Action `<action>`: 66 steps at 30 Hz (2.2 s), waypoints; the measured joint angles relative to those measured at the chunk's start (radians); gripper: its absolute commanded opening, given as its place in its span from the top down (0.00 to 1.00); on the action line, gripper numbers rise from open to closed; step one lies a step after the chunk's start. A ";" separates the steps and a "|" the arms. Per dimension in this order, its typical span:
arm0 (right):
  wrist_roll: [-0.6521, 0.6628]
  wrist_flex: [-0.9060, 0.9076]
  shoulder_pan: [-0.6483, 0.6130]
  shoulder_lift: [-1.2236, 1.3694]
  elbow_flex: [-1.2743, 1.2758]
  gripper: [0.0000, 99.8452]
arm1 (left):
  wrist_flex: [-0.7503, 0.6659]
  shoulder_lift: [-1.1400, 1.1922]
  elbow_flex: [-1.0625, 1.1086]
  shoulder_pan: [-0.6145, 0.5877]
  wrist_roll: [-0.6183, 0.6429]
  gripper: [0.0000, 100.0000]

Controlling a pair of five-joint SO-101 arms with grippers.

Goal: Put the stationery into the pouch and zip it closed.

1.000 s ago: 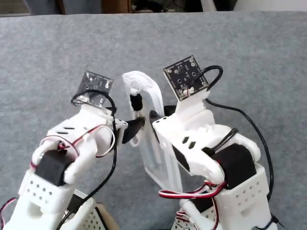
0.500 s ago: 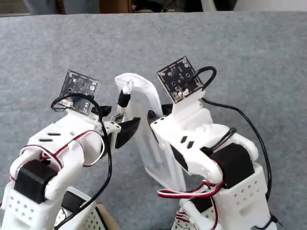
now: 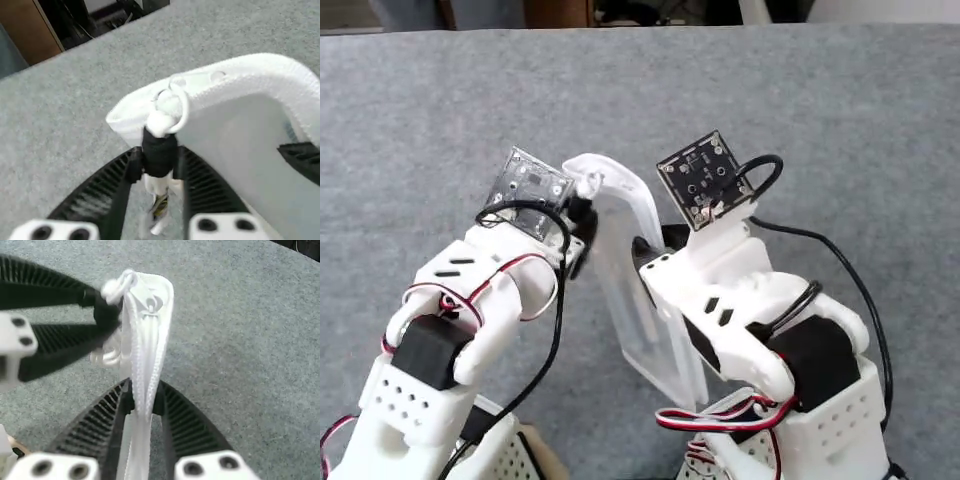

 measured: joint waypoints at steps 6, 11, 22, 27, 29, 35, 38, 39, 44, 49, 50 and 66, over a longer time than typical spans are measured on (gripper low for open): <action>0.000 -0.002 0.000 -0.006 0.002 0.99 | -0.015 0.026 0.000 -0.009 -0.017 0.93; 0.008 0.018 0.000 -0.006 -0.003 0.99 | -0.015 0.077 -0.021 -0.009 -0.017 0.93; 0.114 0.215 -0.143 -0.015 -0.101 0.99 | -0.014 0.141 -0.097 -0.006 -0.017 0.93; 0.118 0.215 -0.183 -0.015 -0.106 0.98 | -0.014 0.166 -0.098 0.002 -0.017 0.93; 0.121 0.218 -0.186 -0.015 -0.106 0.98 | -0.014 0.167 -0.098 0.014 -0.017 0.93; 0.226 0.250 -0.187 -0.023 -0.135 0.76 | -0.015 0.173 -0.106 0.051 -0.017 0.97; 0.299 0.269 -0.209 -0.012 -0.178 0.67 | -0.015 0.184 -0.106 0.061 -0.017 0.97; 0.319 0.270 -0.215 -0.012 -0.199 0.65 | -0.015 0.190 -0.103 0.063 -0.017 0.97; 0.356 0.270 -0.219 -0.052 -0.384 0.65 | -0.014 0.187 -0.110 0.058 -0.015 0.97; 0.359 0.270 -0.138 -0.083 -0.505 0.65 | -0.014 0.187 -0.110 0.058 -0.015 0.97; 0.359 0.270 -0.092 -0.081 -0.508 0.65 | -0.008 0.187 -0.112 0.058 -0.015 0.97; 0.358 0.146 0.282 0.258 -0.443 0.65 | 0.367 0.186 -0.456 0.235 -0.081 0.97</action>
